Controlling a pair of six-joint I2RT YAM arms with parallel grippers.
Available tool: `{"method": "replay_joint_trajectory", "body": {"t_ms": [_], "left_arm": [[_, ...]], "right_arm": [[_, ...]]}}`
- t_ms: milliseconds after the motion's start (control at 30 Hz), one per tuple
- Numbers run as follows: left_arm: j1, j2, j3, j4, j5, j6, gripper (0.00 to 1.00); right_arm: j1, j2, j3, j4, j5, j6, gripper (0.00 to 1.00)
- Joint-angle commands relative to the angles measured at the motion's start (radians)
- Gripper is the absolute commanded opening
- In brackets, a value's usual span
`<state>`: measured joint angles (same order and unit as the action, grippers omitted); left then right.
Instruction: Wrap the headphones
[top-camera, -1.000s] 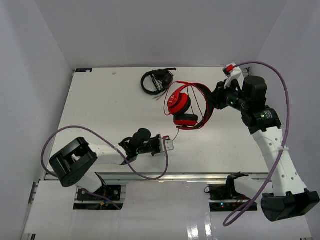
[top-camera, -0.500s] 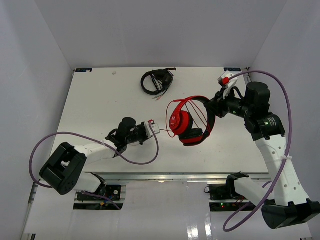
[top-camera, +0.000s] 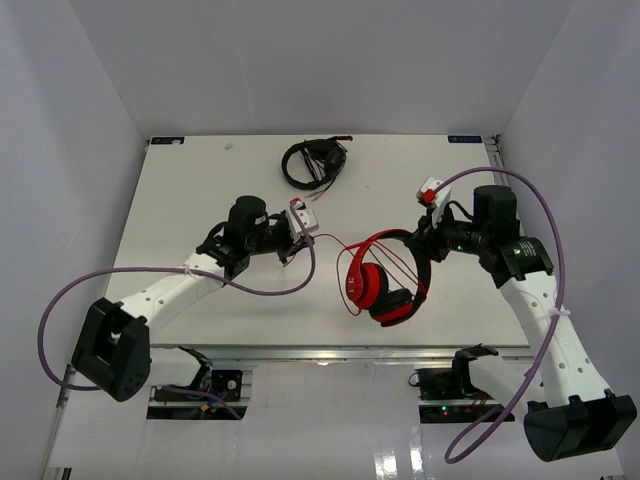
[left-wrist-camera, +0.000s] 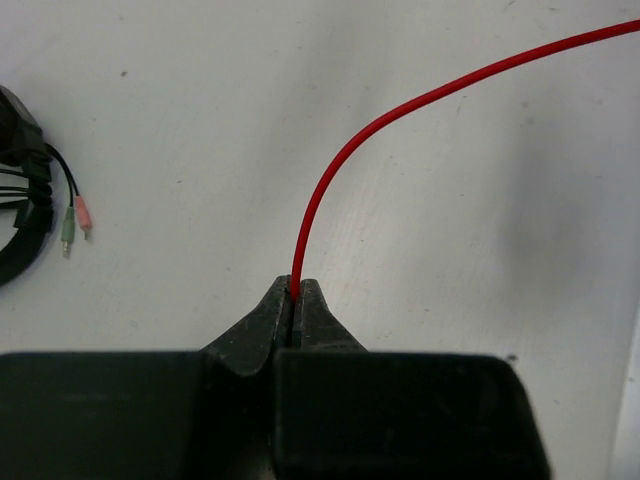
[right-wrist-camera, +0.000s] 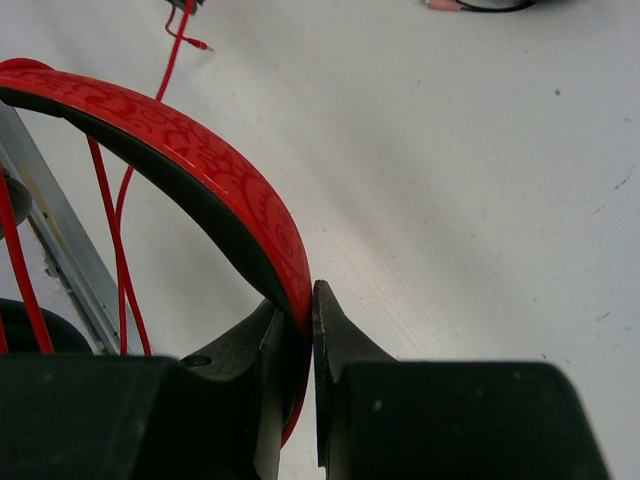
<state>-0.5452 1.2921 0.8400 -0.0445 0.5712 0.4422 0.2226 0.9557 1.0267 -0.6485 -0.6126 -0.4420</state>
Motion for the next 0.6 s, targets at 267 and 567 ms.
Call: {"method": "replay_joint_trajectory", "body": {"t_ms": [267, 567], "left_arm": [[0.007, 0.011, 0.301, -0.373, 0.187, -0.24, 0.0], [0.007, 0.124, 0.49, -0.488, 0.318, -0.47, 0.0]], "right_arm": [[-0.005, 0.006, -0.072, 0.096, 0.089, -0.013, 0.08], [-0.005, 0.02, -0.129, 0.203, 0.253, 0.022, 0.08]]}}
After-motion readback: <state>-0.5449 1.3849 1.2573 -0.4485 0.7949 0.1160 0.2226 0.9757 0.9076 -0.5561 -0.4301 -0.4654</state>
